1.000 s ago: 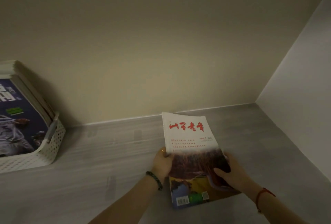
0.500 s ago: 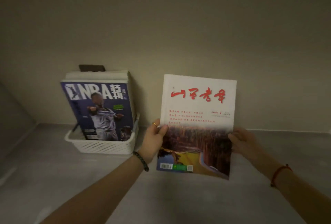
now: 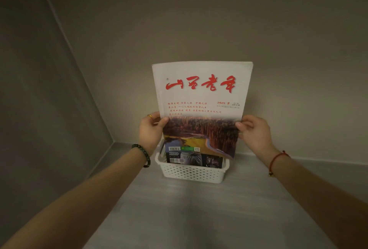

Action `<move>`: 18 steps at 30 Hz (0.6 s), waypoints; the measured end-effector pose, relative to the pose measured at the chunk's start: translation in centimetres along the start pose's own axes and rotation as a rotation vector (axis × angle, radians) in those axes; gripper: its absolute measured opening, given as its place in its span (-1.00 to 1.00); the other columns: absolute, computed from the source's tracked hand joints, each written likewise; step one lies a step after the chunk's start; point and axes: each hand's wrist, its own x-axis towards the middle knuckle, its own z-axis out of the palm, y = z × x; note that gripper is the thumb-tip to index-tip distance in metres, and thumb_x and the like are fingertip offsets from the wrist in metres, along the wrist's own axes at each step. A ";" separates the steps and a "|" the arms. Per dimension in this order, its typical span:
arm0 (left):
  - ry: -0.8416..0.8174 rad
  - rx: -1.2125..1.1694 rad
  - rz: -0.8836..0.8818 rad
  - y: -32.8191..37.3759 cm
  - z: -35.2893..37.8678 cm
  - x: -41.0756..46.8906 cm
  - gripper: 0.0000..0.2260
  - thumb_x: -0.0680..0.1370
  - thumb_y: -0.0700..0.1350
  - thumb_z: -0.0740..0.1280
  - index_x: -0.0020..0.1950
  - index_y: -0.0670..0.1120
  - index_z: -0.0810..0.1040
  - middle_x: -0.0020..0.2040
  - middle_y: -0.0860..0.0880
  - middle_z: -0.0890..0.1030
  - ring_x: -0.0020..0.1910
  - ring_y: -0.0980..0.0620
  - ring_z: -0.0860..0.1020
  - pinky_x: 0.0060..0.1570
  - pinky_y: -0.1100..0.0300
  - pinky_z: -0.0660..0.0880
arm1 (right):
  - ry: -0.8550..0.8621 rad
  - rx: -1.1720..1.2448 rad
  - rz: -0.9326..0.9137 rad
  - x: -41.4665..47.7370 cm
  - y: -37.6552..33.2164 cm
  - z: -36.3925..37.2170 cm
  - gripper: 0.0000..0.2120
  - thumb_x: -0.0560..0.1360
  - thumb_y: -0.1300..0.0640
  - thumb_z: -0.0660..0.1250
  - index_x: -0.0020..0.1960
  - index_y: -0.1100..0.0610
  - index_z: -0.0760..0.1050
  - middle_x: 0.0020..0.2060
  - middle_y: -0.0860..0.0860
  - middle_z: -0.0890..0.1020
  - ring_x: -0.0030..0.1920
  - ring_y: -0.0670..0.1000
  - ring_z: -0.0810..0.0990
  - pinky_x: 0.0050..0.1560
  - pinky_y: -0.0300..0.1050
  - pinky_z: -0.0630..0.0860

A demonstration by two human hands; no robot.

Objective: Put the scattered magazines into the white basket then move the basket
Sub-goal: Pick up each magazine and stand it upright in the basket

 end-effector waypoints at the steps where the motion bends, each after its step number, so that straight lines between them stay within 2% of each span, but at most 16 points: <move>1: 0.005 0.003 -0.010 -0.4 -0.5 0.5 -0.81 0.51 -0.17 0.30 0.10 -0.17 0.57 -0.05 -0.04 0.62 -0.06 0.02 0.58 -0.20 0.25 0.55 | 0.019 -0.014 0.001 0.1 0.0 0.8 -0.89 0.45 0.36 0.28 -0.04 0.35 0.52 -0.15 0.27 0.62 -0.13 0.14 0.57 0.07 0.25 0.53; 5: 0.013 -0.023 -0.047 -2.3 -1.2 2.2 -0.78 0.48 -0.18 0.34 0.09 -0.18 0.58 -0.02 -0.06 0.62 -0.04 0.00 0.58 -0.11 0.14 0.56 | 0.091 -0.052 0.019 1.0 0.5 3.3 -0.89 0.44 0.34 0.30 -0.04 0.33 0.54 -0.22 0.13 0.58 -0.18 0.11 0.55 0.05 0.19 0.55; 8: 0.008 -0.044 -0.093 -4.0 -1.1 3.4 -0.80 0.45 -0.20 0.37 0.05 -0.20 0.59 -0.08 -0.04 0.62 -0.07 0.00 0.59 -0.18 0.21 0.56 | 0.093 -0.082 0.042 1.8 1.8 4.8 -0.92 0.45 0.34 0.29 -0.08 0.30 0.54 -0.25 0.12 0.58 -0.22 0.09 0.54 -0.02 0.06 0.57; 10: 0.007 -0.044 -0.119 -5.5 -1.0 4.1 -0.85 0.43 -0.21 0.39 -0.02 -0.19 0.59 -0.11 -0.05 0.62 -0.11 0.02 0.59 -0.26 0.27 0.53 | 0.076 -0.117 0.061 2.2 3.2 5.6 -0.94 0.46 0.34 0.28 -0.12 0.25 0.53 -0.25 0.11 0.59 -0.26 0.05 0.53 -0.17 -0.14 0.54; 13: 0.019 0.005 -0.156 -7.9 -0.8 4.6 -0.87 0.41 -0.22 0.41 -0.08 -0.21 0.56 -0.12 -0.11 0.62 -0.13 -0.04 0.59 -0.28 0.24 0.53 | 0.076 -0.205 0.078 2.3 5.4 6.5 -0.93 0.43 0.37 0.30 -0.13 0.29 0.55 -0.25 0.11 0.61 -0.33 -0.02 0.50 -0.37 -0.43 0.41; 16: 0.009 0.049 -0.204 -9.9 -0.5 4.6 -0.90 0.40 -0.25 0.42 -0.17 -0.18 0.52 -0.16 -0.13 0.59 -0.15 -0.08 0.56 -0.23 0.16 0.55 | 0.060 -0.318 0.086 2.1 7.5 6.9 -0.92 0.39 0.36 0.35 -0.13 0.33 0.58 -0.17 0.19 0.66 -0.24 0.03 0.50 -0.17 -0.24 0.38; 18: -0.001 0.026 -0.233 -10.8 -0.4 4.8 -0.86 0.40 -0.29 0.41 -0.24 -0.16 0.46 -0.19 -0.15 0.56 -0.17 -0.12 0.54 -0.12 0.03 0.54 | 0.038 -0.368 0.112 2.0 8.6 7.0 -0.91 0.40 0.32 0.36 -0.11 0.31 0.60 -0.13 0.19 0.67 -0.20 0.01 0.49 -0.13 -0.20 0.35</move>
